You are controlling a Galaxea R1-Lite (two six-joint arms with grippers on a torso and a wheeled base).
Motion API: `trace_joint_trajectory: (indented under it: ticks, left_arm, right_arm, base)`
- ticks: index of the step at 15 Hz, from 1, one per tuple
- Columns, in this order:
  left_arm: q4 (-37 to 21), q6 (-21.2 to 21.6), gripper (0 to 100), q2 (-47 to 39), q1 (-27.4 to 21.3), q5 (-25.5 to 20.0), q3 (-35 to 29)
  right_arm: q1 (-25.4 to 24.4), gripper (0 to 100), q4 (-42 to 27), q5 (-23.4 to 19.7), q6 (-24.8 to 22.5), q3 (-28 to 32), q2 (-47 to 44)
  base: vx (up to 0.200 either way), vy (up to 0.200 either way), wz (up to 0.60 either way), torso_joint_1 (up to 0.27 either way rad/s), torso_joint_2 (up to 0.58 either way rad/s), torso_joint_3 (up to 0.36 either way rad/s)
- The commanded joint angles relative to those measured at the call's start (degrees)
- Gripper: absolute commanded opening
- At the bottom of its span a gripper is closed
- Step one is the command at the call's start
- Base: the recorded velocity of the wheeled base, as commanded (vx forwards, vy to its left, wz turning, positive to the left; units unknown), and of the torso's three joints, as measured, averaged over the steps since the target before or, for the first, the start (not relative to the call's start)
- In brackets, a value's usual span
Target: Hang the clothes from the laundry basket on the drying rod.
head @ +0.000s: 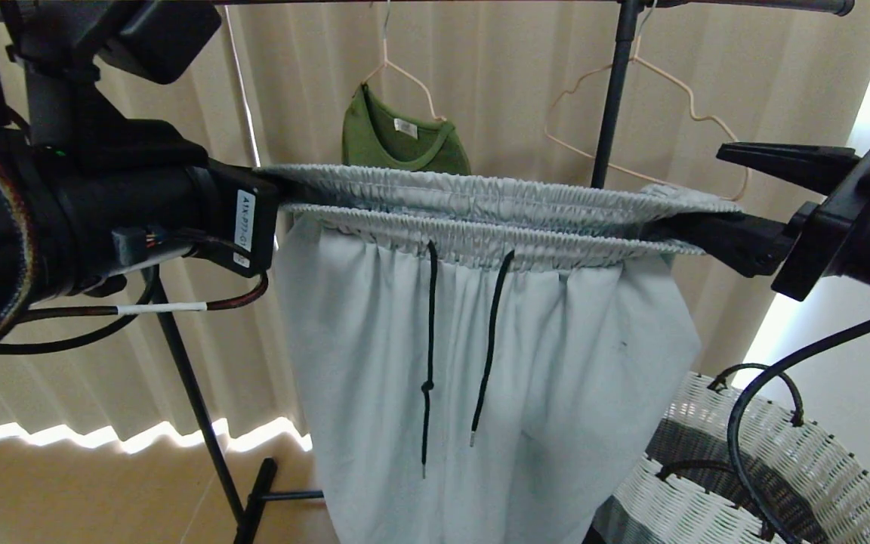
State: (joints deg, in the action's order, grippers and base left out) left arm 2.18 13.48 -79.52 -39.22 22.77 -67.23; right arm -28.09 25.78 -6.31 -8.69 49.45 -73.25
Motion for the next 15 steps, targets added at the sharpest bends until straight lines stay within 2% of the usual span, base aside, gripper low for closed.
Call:
trace_joint_trajectory:
  ticks: [1, 2, 4, 9, 10, 13, 14, 15]
  left_arm:
    - [0.1, -0.04, 0, -0.11, 2.3, 1.13, 0.17]
    - [0.1, -0.04, 0, -0.2, 2.83, 2.01, 0.17]
    - [1.16, -0.3, 0, -0.72, 4.68, 4.91, 0.43]
    - [1.6, -0.21, 0, -0.81, 5.03, 5.7, 1.14]
    - [1.6, -0.04, 0, -0.46, 5.03, 5.62, 2.1]
    - [1.51, 0.23, 0, 2.97, 5.12, 5.53, 7.55]
    - [1.51, 1.28, 0, 5.43, 5.82, 5.44, 10.63]
    - [1.51, 2.6, 0, 7.45, 6.96, 5.18, 12.74]
  right_arm:
    - [-0.48, 100, 0.06, -2.91, -0.01, -1.72, 1.53]
    - [-0.48, 100, 0.06, -4.32, -0.01, -1.98, 1.97]
    - [-0.48, 100, 0.14, -10.03, -0.01, -3.65, 3.29]
    - [-0.13, 100, 1.46, -10.12, -0.27, -4.71, 3.2]
    - [1.54, 100, 0.67, -8.01, -0.45, -5.32, 3.38]
    - [7.87, 100, 0.67, 2.97, -0.54, -9.02, 3.73]
    - [8.84, 100, 0.67, 7.55, -0.62, -11.56, 4.96]
    - [9.45, 100, 0.94, 10.18, -0.62, -13.59, 6.1]
  base:
    - [0.0, 0.0, 0.0, 0.0, 0.0, 0.0]
    - [0.0, 0.0, 0.0, 0.0, 0.0, 0.0]
    - [0.0, 0.0, 0.0, 0.0, 0.0, 0.0]
    - [0.0, 0.0, 0.0, 0.0, 0.0, 0.0]
    - [0.0, 0.0, 0.0, 0.0, 0.0, 0.0]
    - [0.0, 0.0, 0.0, 0.0, 0.0, 0.0]
    - [0.0, 0.0, 0.0, 0.0, 0.0, 0.0]
    - [0.0, 0.0, 0.0, 0.0, 0.0, 0.0]
